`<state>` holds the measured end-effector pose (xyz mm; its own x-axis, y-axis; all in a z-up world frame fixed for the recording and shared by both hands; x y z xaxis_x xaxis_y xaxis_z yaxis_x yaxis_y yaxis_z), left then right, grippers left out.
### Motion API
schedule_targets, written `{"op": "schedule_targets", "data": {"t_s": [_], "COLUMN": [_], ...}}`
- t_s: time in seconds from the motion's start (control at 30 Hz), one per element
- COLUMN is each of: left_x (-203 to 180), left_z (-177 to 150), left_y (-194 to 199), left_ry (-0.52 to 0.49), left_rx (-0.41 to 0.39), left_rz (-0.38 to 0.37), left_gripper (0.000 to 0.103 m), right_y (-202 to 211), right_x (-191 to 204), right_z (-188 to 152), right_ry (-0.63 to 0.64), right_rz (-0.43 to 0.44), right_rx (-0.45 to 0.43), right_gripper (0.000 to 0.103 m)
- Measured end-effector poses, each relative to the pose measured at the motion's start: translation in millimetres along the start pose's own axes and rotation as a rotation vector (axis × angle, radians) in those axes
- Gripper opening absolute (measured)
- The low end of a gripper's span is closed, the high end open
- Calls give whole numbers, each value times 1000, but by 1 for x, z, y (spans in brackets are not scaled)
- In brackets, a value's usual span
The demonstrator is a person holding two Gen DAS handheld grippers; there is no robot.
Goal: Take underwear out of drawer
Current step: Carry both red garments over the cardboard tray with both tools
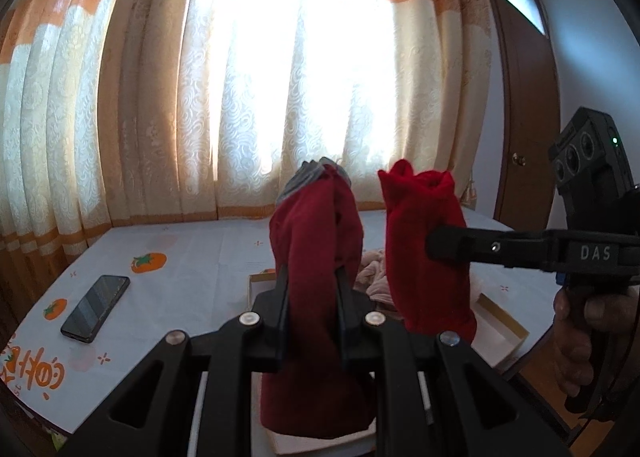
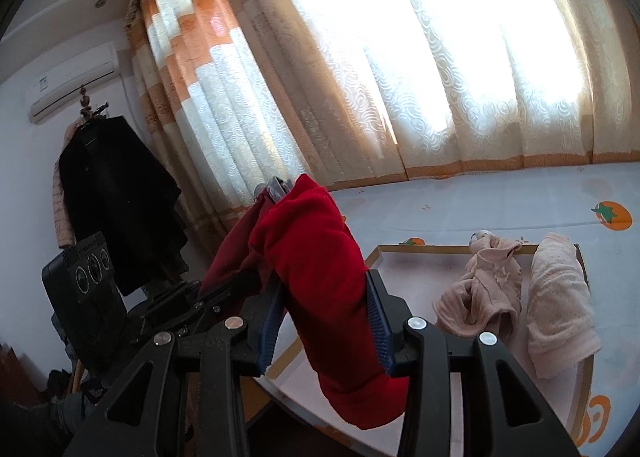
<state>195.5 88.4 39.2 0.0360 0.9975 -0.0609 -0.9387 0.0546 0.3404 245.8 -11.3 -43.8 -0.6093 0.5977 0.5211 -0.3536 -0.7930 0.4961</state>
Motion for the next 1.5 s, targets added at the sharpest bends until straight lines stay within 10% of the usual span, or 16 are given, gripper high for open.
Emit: {"op": "schedule_targets", "data": {"t_s": [1.5], "left_x": [46], "left_z": [-49], "left_y": [-145], "left_ry": [176], "left_rx": [445], "left_rz": [73], "left_gripper": [16], "right_y": [-159], "right_x": [-108], "right_z": [-15], "right_ry": [-131], "right_rz": [-262], "right_rx": [396], "right_gripper": [43]}}
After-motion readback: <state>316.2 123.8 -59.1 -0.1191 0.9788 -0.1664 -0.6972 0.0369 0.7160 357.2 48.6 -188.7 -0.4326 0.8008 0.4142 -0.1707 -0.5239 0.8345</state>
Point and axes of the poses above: each gripper's, at about its wrist camera, not at the fingertips, and y roughly against the way its jaws point, x to its left, z to its top, the point moved 10 cm from there along -y, roughly the way its jaws point, and after that the axes turned 3 degrees about -z, right-handed, at the moved point
